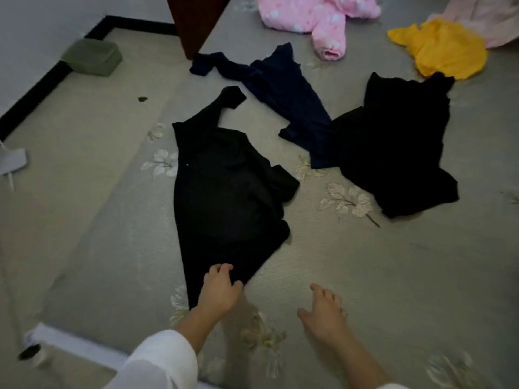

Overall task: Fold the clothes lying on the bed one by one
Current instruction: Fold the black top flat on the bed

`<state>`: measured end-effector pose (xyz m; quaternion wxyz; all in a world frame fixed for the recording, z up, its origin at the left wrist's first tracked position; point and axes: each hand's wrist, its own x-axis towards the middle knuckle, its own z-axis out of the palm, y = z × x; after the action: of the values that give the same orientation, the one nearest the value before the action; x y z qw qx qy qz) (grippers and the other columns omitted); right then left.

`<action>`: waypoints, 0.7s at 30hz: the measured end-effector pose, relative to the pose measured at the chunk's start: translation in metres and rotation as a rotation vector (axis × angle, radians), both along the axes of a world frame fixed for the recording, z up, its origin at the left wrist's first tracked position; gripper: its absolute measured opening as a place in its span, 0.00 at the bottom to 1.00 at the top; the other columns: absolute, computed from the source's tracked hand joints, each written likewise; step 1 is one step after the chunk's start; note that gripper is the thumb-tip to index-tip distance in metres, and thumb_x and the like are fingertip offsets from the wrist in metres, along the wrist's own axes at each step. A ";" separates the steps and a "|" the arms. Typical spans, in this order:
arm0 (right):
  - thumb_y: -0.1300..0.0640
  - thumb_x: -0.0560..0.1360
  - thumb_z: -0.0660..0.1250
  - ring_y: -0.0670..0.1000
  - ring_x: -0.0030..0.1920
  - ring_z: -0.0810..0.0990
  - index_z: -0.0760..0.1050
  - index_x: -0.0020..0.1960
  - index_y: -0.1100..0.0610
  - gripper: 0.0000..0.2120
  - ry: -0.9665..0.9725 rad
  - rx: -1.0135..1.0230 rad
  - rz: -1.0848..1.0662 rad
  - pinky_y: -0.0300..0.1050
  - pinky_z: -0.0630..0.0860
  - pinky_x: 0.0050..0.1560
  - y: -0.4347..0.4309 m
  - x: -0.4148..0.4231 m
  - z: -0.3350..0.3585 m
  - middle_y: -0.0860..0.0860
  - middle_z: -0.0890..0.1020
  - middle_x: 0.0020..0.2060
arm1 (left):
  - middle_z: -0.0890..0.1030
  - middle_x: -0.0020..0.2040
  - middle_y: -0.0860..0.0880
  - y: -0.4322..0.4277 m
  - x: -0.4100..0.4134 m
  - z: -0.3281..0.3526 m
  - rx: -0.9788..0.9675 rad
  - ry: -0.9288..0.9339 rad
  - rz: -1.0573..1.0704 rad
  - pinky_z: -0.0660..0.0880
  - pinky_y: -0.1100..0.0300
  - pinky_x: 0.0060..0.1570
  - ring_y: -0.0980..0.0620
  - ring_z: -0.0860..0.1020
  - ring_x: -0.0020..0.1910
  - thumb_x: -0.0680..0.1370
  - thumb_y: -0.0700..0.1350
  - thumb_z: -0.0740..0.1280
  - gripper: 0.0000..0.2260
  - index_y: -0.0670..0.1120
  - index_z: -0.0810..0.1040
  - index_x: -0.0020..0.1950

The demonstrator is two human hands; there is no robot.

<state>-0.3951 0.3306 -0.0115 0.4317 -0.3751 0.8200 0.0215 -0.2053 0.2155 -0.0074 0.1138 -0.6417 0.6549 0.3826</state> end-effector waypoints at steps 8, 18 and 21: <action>0.46 0.77 0.60 0.52 0.71 0.61 0.52 0.76 0.50 0.31 0.028 -0.106 0.027 0.49 0.62 0.67 -0.096 0.038 -0.047 0.50 0.63 0.72 | 0.59 0.74 0.38 -0.070 0.058 -0.058 -0.045 -0.055 0.269 0.59 0.48 0.70 0.38 0.60 0.71 0.78 0.47 0.65 0.29 0.44 0.58 0.76; 0.46 0.77 0.63 0.59 0.73 0.54 0.57 0.73 0.45 0.27 0.217 -0.050 0.324 0.55 0.60 0.70 -0.146 0.081 -0.084 0.51 0.52 0.75 | 0.81 0.51 0.44 -0.104 0.079 -0.093 0.126 0.299 0.882 0.76 0.49 0.56 0.42 0.80 0.52 0.74 0.43 0.71 0.15 0.40 0.76 0.59; 0.47 0.79 0.60 0.56 0.66 0.63 0.68 0.66 0.49 0.16 0.228 -0.097 0.377 0.49 0.65 0.66 -0.151 0.077 -0.083 0.50 0.64 0.69 | 0.83 0.47 0.45 -0.106 0.078 -0.078 0.208 0.485 0.927 0.78 0.56 0.48 0.48 0.82 0.47 0.77 0.45 0.69 0.07 0.45 0.80 0.52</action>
<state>-0.3179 0.1793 -0.0947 0.3060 -0.5374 0.7789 0.1045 -0.1270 0.1091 -0.0853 -0.1590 -0.7423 0.2686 0.5929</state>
